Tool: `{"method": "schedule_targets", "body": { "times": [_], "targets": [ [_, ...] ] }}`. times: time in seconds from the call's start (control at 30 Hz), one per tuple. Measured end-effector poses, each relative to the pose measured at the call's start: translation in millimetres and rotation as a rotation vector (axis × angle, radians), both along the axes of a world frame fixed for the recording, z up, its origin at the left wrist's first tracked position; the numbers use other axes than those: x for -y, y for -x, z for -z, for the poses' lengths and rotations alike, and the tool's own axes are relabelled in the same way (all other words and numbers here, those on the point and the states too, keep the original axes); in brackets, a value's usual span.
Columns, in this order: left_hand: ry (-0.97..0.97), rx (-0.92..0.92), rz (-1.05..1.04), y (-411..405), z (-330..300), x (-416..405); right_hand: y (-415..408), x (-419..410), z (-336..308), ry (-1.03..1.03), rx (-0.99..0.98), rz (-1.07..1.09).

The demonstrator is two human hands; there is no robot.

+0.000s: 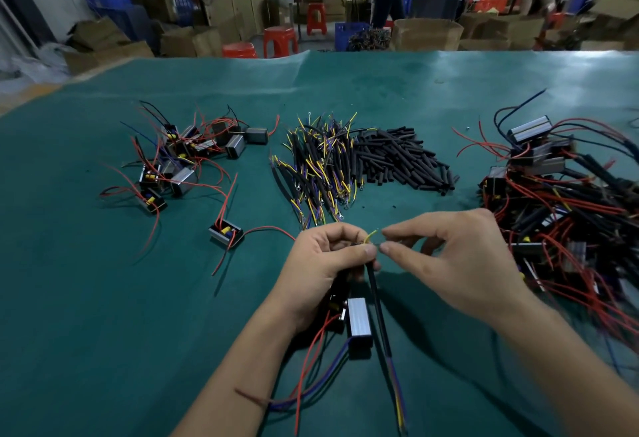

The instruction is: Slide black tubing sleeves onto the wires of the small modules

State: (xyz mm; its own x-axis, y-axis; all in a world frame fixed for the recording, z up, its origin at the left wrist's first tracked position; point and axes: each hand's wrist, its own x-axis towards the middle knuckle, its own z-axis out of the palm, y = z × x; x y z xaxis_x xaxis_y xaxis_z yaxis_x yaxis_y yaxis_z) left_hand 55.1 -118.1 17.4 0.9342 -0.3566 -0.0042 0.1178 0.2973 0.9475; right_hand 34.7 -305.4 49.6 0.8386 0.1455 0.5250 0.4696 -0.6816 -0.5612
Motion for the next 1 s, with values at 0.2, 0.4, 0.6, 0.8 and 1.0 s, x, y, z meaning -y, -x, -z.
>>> {"method": "schedule_targets", "body": {
  "times": [0.2,0.4,0.6,0.8,1.0],
  "targets": [
    [-0.001,-0.007,0.025,-1,1,-2,1,-6,1,0.135,0.165,-0.081],
    [-0.005,-0.006,0.023,-2,-1,-3,0,-7,4,0.307,0.297,-0.069],
    [-0.011,0.057,0.021,-1,4,-2,0,-11,4,0.082,0.036,-0.076],
    [-0.062,0.098,-0.001,1,5,-1,-6,-26,10,-0.726,-0.743,0.046],
    [-0.044,0.046,-0.037,0,3,-1,-5,-17,12,-0.287,-0.312,0.061]
  ]
}}
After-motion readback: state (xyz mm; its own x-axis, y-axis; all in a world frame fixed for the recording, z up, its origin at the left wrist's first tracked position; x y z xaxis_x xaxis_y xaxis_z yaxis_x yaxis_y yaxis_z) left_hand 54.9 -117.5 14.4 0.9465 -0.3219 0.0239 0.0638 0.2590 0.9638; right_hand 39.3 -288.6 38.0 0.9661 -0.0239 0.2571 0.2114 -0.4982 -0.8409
